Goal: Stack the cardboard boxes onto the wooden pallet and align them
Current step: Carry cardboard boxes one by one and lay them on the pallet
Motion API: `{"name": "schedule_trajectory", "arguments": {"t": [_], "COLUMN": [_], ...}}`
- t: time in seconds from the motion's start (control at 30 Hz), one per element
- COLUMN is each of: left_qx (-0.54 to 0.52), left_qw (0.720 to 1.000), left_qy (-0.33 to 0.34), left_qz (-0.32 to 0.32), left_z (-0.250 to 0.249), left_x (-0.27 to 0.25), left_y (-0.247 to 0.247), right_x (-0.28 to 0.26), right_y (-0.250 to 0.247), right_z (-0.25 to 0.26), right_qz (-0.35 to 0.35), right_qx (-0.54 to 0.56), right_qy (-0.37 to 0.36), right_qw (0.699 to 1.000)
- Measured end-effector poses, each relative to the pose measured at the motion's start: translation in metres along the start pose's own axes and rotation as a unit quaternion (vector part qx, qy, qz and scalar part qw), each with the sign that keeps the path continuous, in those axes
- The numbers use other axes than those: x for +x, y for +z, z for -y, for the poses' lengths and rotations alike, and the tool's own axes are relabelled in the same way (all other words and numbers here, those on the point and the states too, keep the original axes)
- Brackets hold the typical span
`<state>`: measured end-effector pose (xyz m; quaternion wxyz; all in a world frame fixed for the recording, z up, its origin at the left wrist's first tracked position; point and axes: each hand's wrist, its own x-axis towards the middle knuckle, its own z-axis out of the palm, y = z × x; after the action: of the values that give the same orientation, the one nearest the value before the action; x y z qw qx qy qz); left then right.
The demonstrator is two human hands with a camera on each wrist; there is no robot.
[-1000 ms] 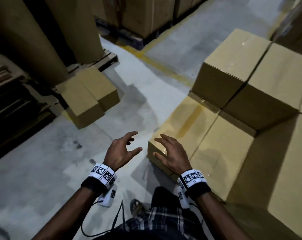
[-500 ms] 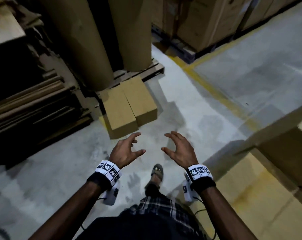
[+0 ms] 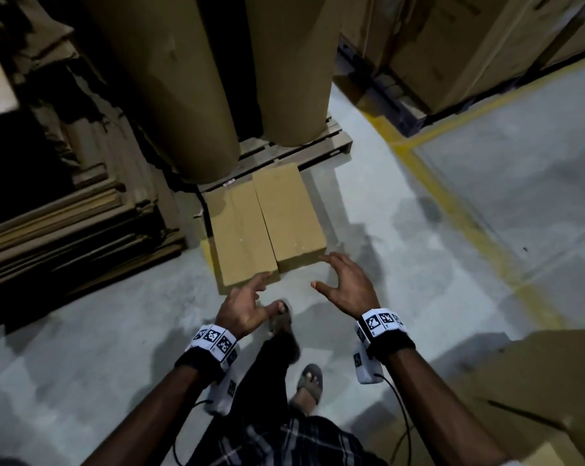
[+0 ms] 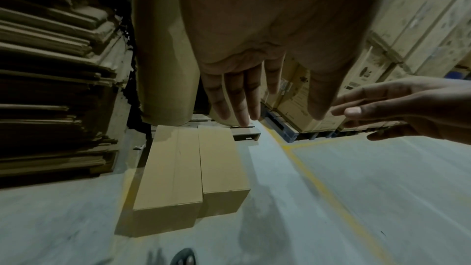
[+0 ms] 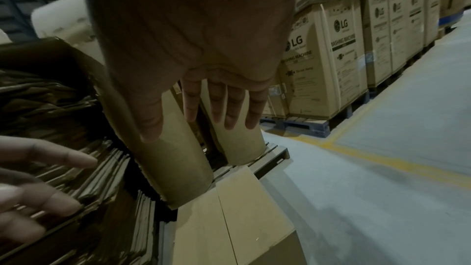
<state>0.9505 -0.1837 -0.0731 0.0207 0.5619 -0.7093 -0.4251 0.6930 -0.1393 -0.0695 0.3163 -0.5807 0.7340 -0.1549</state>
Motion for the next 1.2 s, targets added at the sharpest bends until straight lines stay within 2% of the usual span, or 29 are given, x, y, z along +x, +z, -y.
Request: {"name": "schedule_trajectory", "arguments": {"t": [0.2,0.3,0.4,0.53,0.63,0.7,0.77,0.9,0.97,1.03,1.1,1.13,1.17,1.2], "left_qx": [-0.052,-0.068,-0.045,-0.040,-0.043,-0.041,-0.053,-0.063,0.033,0.151,0.155,0.145,0.140,0.141], "left_qw": [0.997,0.994,0.994,0.990,0.982,0.979,0.977,0.976,0.976,0.969,0.974,0.977,0.978,0.978], "left_qy": [-0.046,-0.082,-0.083,-0.092,-0.129,-0.156,-0.172,-0.200,-0.208,-0.183,-0.158,-0.153,-0.152,-0.153], "left_qz": [0.028,0.034,0.052,0.097,0.129,0.124,0.118,0.058,0.052,0.064,0.053,0.041,0.026,0.022], "left_z": [0.021,0.038,0.058,0.098,0.138,0.161,0.185,0.224,0.237,0.250,0.254,0.256,0.255,0.253], "left_x": [0.133,0.189,0.239,0.307,0.350,0.374,0.398,0.440,0.459,0.474,0.487,0.492,0.495,0.497], "left_y": [-0.024,-0.015,0.008,0.059,0.109,0.137,0.167,0.213,0.237,0.258,0.273,0.282,0.287,0.292], "right_x": [0.122,0.175,0.217,0.278,0.318,0.344,0.368,0.403,0.419,0.434,0.449,0.455,0.460,0.466], "right_y": [0.006,0.023,0.056,0.127,0.178,0.208,0.238,0.290,0.312,0.327,0.339,0.343,0.348,0.351], "right_z": [-0.014,-0.031,-0.056,-0.112,-0.158,-0.185,-0.215,-0.269,-0.296,-0.316,-0.334,-0.344,-0.353,-0.360], "right_qz": [0.038,0.038,0.042,0.107,0.165,0.185,0.172,0.080,0.040,0.016,0.011,0.002,-0.008,-0.018], "right_qx": [0.001,0.021,0.049,0.080,0.080,0.074,0.080,0.120,0.156,0.236,0.336,0.378,0.411,0.436], "right_qy": [0.048,0.091,0.133,0.219,0.261,0.281,0.303,0.356,0.403,0.478,0.550,0.563,0.561,0.546], "right_qw": [0.998,0.995,0.989,0.967,0.948,0.939,0.934,0.923,0.901,0.846,0.765,0.735,0.718,0.715]}}
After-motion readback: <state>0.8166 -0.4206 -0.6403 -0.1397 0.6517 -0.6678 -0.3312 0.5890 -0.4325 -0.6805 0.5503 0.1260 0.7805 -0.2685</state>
